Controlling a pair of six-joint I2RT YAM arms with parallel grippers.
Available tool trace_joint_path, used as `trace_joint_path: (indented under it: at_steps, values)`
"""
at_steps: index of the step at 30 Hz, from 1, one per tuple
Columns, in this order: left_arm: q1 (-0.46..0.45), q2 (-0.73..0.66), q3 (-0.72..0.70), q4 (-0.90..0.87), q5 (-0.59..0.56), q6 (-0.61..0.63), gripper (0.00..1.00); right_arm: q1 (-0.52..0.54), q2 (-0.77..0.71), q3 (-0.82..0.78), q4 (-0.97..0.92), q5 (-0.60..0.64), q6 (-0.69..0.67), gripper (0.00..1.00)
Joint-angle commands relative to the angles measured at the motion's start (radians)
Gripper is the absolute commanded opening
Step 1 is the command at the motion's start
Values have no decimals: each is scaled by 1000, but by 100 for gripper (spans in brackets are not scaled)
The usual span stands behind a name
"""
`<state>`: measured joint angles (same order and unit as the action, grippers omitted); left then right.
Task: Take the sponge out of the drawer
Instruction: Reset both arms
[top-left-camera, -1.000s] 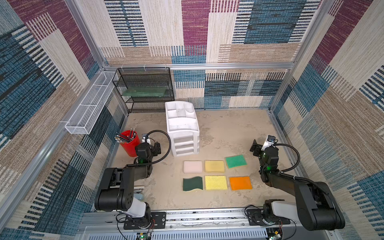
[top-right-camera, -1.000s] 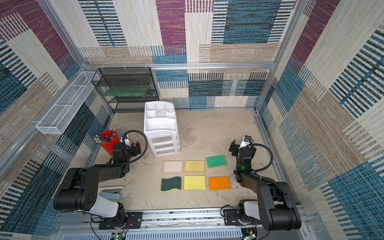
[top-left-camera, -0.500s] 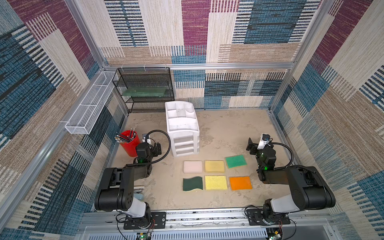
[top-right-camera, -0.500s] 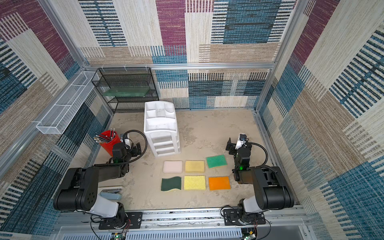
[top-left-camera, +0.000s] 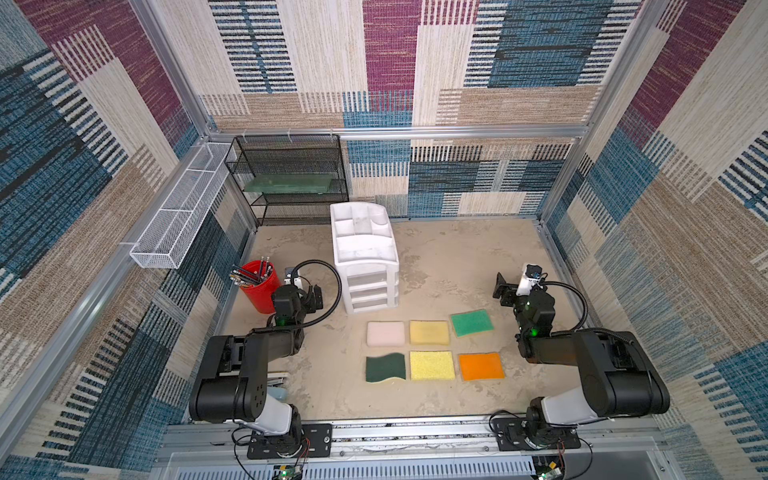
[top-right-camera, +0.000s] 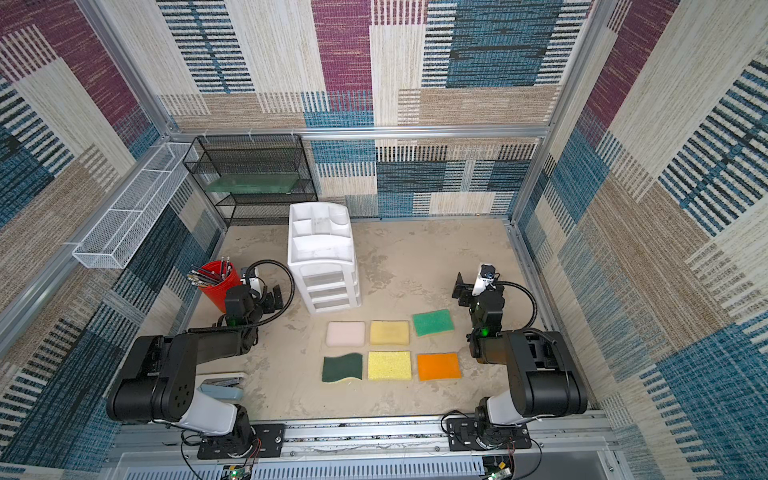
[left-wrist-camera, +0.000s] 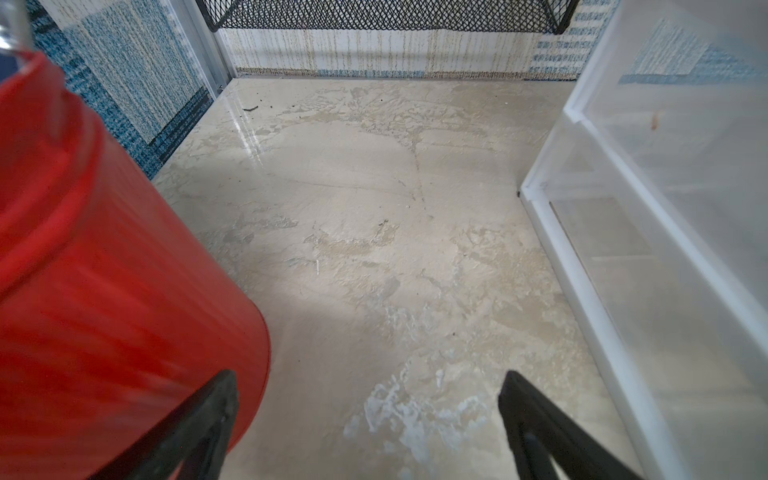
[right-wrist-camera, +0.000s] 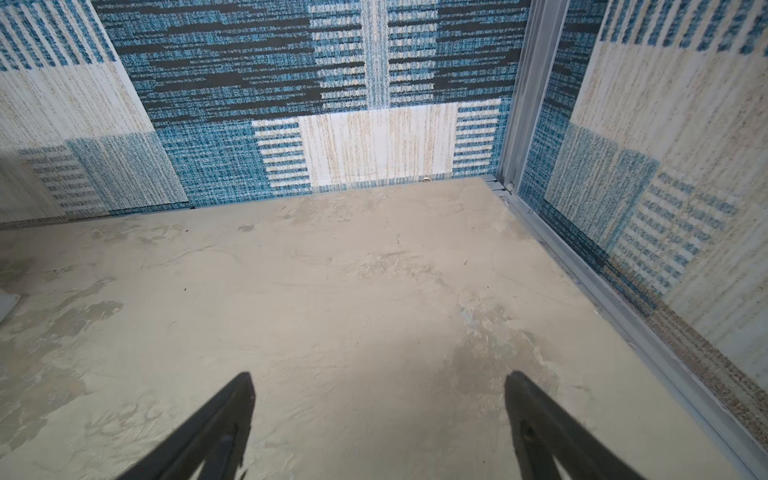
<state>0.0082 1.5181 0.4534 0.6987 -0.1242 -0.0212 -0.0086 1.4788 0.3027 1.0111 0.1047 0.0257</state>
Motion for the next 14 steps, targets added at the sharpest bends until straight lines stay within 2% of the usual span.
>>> trace_joint_path:
  at_steps: [1,14]
  values:
    - [0,-1,4,8,18,-2,100,1,-5,0,11,-4,2,95]
    - [1,4,8,4,19,-2,100,1,-5,-1,10,-4,4,95]
